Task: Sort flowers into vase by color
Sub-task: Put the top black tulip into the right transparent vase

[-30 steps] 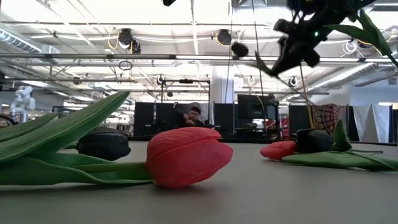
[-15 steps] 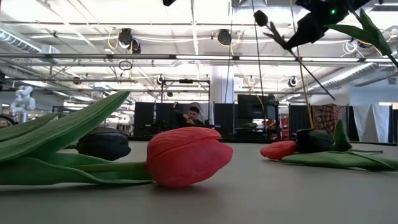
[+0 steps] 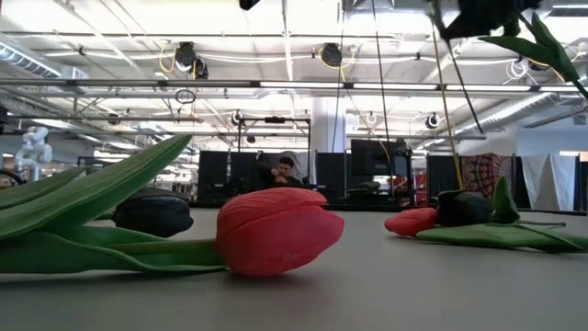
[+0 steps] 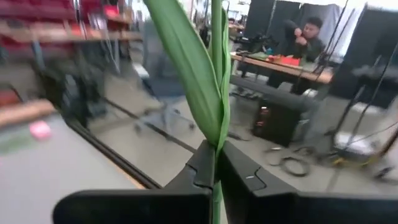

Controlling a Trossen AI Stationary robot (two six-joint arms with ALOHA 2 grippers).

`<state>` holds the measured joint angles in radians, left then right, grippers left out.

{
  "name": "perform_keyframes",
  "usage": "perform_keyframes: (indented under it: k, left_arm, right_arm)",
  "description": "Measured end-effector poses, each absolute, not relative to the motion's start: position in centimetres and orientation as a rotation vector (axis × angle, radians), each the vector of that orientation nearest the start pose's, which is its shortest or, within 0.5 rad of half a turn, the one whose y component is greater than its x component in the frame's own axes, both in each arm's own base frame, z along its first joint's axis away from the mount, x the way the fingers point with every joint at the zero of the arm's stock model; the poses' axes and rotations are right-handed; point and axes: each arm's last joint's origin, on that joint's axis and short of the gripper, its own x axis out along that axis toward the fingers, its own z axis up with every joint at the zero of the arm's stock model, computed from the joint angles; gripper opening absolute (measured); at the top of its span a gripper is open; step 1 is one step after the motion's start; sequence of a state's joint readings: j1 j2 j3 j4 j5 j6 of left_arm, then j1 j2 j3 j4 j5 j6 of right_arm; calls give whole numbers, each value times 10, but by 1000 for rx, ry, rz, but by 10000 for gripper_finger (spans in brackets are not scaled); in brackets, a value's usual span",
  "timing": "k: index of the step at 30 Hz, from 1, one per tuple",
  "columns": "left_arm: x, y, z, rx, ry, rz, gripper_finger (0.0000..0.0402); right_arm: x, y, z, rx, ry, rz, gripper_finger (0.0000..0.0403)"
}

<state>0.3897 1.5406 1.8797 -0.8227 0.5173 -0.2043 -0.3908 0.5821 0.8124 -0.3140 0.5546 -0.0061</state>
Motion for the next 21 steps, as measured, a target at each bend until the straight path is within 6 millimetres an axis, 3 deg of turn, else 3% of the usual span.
perform_keyframes:
  k: [9,21]
  left_arm:
    - [288,103,462,-412,448,-78,208]
    - [288,104,462,-399,447,-31,208]
  right_arm:
    - [56,-36,363,143,-106,-791,4]
    - [19,-16,351,238,-129,-661,4]
